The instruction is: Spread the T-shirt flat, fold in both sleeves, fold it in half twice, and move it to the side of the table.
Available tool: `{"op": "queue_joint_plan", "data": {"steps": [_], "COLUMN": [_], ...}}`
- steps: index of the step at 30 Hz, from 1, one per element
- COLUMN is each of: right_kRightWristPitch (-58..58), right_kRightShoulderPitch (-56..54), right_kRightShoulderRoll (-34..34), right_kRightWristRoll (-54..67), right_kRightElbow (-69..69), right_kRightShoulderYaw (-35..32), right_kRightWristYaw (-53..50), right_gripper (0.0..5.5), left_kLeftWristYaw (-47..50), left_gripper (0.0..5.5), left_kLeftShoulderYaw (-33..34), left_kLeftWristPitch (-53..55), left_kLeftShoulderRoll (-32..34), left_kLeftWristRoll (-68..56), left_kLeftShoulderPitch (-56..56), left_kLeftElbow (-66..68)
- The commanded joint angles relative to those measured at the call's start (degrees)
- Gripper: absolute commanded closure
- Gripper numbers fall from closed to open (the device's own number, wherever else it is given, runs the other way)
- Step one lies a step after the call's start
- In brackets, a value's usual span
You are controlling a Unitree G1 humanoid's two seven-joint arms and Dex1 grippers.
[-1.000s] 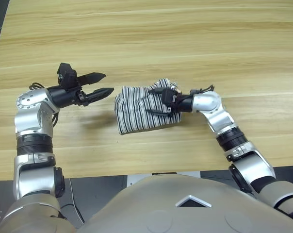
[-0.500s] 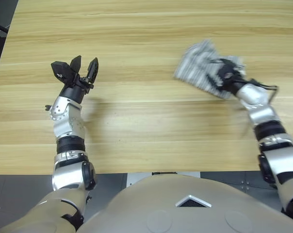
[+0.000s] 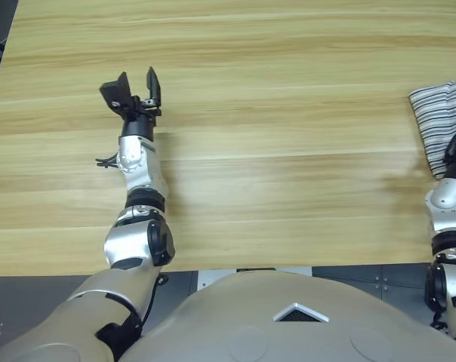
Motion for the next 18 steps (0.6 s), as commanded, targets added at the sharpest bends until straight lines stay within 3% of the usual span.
{"op": "queue_joint_plan", "data": {"steps": [1,4,5,8,11,15,18], "right_kRightWristPitch": [-1.2,-1.7,-2.9,-0.8,17.8,27.6,27.7], "right_kRightShoulderPitch": [2.1,4.3,3.7,0.2,-0.1,-4.5,-5.3], "right_kRightShoulderRoll": [-0.8,1.3,3.5,16.2,25.3,27.3,26.6], "right_kRightWristRoll": [-10.1,-15.3,-13.4,10.0,28.2,27.4,30.0], "right_kRightElbow": [-12.9,-22.5,-23.3,-18.1,-16.6,-13.2,-17.1], "right_kRightShoulderYaw": [-0.7,-0.9,0.5,5.0,3.8,2.3,3.5], "right_kRightWristYaw": [-10.8,-15.2,-12.3,15.7,38.8,37.2,48.2], "right_gripper": [2.2,2.2,2.2,2.2,2.2,2.2,2.2], "left_kLeftWristYaw": [3.8,8.3,9.7,12.9,14.5,15.0,14.3], "left_gripper": [2.17,2.17,2.17,2.17,2.17,2.17,2.17], "left_kLeftShoulderYaw": [-0.6,-1.8,-2.0,-2.7,-3.9,-3.9,-2.4], "left_kLeftWristPitch": [-3.9,-7.9,-9.1,-11.6,-11.5,-10.8,-9.8], "left_kLeftShoulderRoll": [-0.1,0.1,-0.1,-1.2,-2.0,-1.9,-1.7], "left_kLeftWristRoll": [2.6,6.0,6.9,8.8,10.1,10.0,8.2], "left_kLeftShoulderPitch": [-0.1,1.4,1.9,2.8,1.7,1.4,1.1], "left_kLeftElbow": [2.7,3.7,4.1,5.5,6.5,7.5,8.4]}}
